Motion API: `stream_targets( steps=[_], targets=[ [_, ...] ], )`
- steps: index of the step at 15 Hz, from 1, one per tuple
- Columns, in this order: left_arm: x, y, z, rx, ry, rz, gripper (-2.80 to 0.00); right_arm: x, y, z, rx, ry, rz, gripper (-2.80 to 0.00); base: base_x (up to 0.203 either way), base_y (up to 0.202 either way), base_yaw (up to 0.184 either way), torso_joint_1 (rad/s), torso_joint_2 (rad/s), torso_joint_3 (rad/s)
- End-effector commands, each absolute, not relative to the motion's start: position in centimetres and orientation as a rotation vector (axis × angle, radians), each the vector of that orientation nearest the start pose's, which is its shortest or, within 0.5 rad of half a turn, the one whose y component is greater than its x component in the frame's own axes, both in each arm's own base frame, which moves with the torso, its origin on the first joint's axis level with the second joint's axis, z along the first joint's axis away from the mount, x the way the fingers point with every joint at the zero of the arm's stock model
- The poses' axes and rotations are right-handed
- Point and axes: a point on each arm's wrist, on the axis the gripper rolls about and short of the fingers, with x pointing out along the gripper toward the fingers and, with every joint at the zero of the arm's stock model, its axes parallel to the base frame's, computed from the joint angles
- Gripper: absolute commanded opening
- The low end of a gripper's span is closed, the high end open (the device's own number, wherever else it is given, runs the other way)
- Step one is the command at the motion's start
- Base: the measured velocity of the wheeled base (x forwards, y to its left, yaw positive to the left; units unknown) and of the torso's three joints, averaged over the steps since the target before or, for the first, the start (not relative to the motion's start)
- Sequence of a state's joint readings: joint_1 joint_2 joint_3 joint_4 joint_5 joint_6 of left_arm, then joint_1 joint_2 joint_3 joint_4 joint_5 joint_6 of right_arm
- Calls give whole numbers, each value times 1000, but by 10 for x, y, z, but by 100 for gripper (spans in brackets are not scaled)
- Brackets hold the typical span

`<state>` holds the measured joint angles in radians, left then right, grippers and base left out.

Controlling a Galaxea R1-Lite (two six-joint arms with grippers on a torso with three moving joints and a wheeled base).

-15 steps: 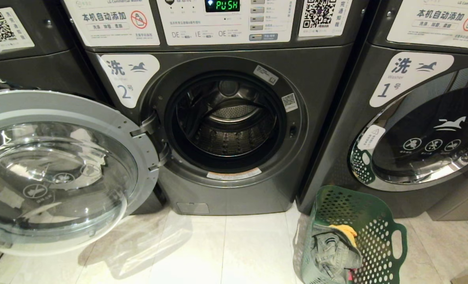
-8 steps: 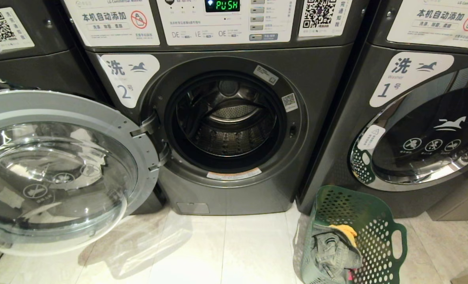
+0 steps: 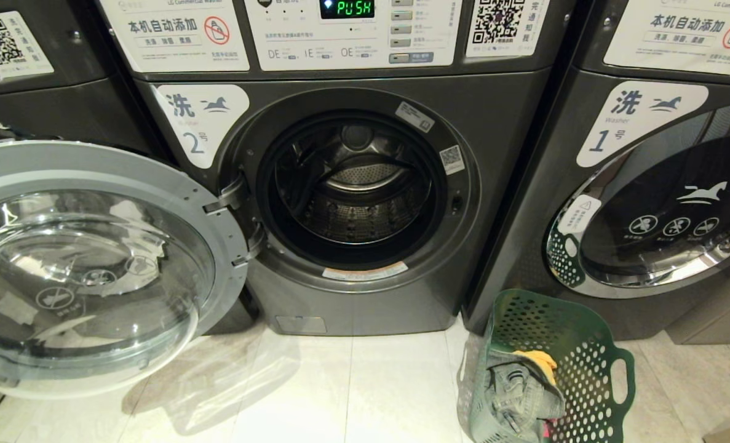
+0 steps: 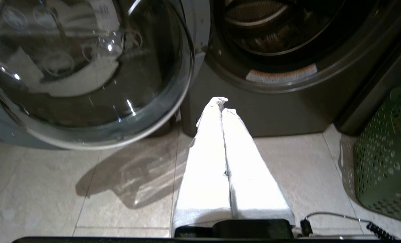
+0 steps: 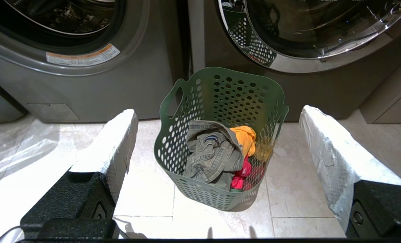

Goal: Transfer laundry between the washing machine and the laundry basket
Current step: Close the washing machine door with the left hand

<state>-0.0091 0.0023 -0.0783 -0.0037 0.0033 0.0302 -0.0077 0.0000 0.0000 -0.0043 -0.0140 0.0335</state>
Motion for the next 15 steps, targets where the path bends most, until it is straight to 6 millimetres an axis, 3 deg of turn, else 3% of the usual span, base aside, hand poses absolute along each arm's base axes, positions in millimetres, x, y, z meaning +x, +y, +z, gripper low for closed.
stream_targets(
  steps=[1,4,6,9,12,15],
  targets=[
    [-45,1,140,33,-198,21,-280,-23,0,76,26,-3,-20,0,0,0,0,0,0,0],
    [-43,3,212,29,-224,99,-280,-23,0,76,26,-3,-20,0,0,0,0,0,0,0],
    [-18,4,266,39,-192,170,-280,-23,0,76,28,-2,-20,0,0,0,0,0,0,0],
    [50,6,322,51,-93,280,-280,-23,0,76,26,-5,-20,0,0,0,0,0,0,0],
    [125,10,347,57,3,350,-280,-23,0,76,28,-3,-20,0,0,0,0,0,0,0],
    [195,42,360,-4,47,466,-280,-23,0,76,28,-3,-20,0,0,0,0,0,0,0]
  ],
)
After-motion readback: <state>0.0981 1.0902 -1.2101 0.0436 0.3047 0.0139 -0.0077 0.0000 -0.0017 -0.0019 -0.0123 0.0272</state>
